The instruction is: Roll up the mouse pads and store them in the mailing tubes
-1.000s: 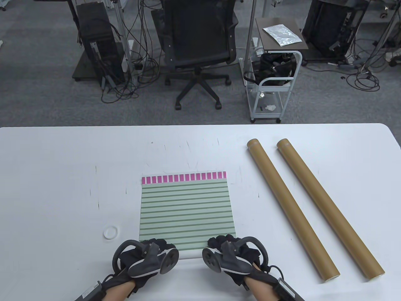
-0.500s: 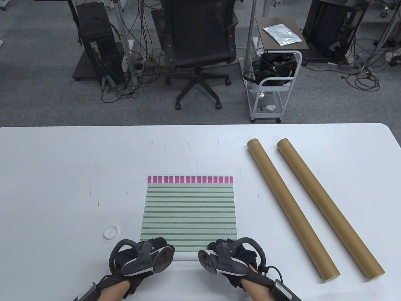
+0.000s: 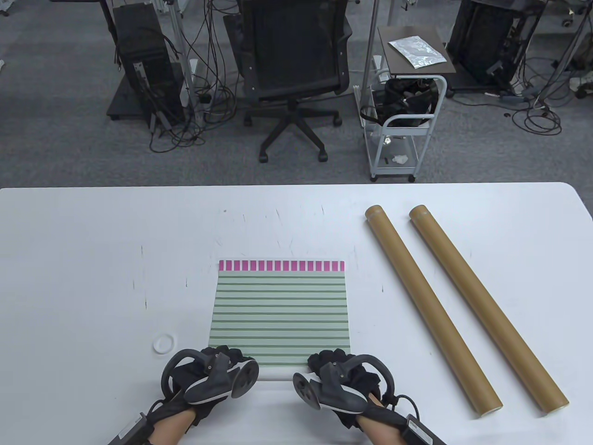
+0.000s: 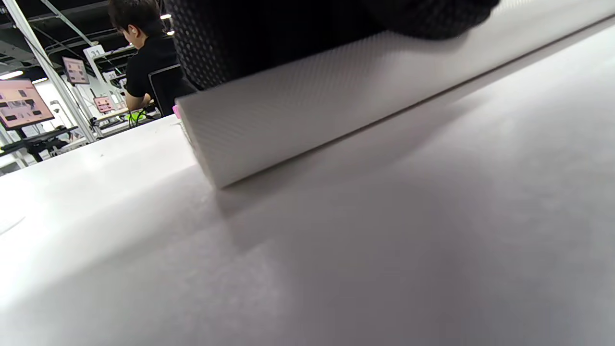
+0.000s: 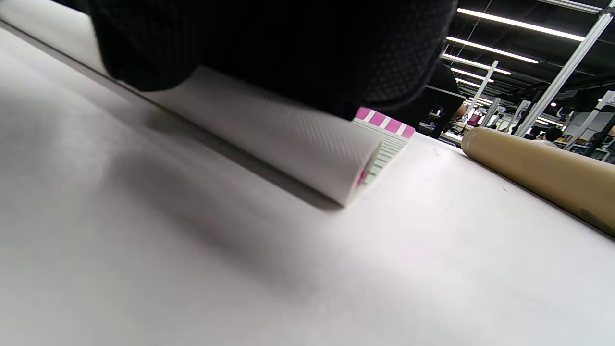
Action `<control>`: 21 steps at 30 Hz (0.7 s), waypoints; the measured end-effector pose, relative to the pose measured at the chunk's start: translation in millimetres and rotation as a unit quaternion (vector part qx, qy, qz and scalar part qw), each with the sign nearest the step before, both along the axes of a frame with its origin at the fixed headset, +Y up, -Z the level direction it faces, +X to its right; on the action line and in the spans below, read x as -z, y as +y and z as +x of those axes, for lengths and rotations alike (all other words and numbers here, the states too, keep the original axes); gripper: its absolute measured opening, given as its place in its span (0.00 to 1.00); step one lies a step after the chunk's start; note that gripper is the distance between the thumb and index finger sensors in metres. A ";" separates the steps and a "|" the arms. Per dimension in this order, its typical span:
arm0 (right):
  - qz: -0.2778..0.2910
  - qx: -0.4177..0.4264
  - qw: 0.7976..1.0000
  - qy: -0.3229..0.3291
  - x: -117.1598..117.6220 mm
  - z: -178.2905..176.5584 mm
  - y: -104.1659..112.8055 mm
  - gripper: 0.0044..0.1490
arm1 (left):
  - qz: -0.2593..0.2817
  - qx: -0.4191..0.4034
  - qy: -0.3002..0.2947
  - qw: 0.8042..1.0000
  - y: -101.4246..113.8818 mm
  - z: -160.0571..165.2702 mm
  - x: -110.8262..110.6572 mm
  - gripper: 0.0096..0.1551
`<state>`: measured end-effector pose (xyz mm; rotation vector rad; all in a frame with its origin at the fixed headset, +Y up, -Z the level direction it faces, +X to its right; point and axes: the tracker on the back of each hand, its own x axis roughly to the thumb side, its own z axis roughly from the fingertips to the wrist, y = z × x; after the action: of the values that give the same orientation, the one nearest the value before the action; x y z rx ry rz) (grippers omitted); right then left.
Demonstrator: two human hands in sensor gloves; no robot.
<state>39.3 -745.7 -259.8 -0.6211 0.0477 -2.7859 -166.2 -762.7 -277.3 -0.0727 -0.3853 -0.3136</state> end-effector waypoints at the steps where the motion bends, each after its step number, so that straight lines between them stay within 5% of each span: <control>1: -0.003 -0.004 1.000 -0.007 2.1 -0.2 -2.2 0.35 | 0.002 -0.001 0.002 1.000 0.1 -0.7 0.2 0.24; 5: -0.005 0.009 1.000 -0.016 7.4 2.9 -4.5 0.33 | -0.006 -0.023 0.013 1.000 -0.4 -5.4 2.6 0.25; 12: -0.060 0.019 0.998 -0.005 7.2 4.9 -0.1 0.31 | -0.104 -0.059 -0.001 0.993 4.9 -6.9 3.3 0.23; 15: -0.064 0.021 0.998 -0.013 8.6 4.3 -0.4 0.31 | -0.085 -0.051 0.007 0.995 3.8 -6.1 -2.3 0.26; 18: -0.063 0.011 0.998 -0.013 7.3 2.0 -1.2 0.30 | 0.008 -0.010 -0.022 1.000 6.1 -0.2 -15.6 0.23; 21: -0.066 0.020 0.998 -0.011 8.1 3.6 -2.2 0.30 | -0.010 -0.006 -0.034 0.999 5.6 1.8 -20.6 0.28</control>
<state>42.9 -747.9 -267.8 -0.6259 -0.1311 -2.8513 -164.4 -757.0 -256.7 -0.0804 -0.4553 -0.3014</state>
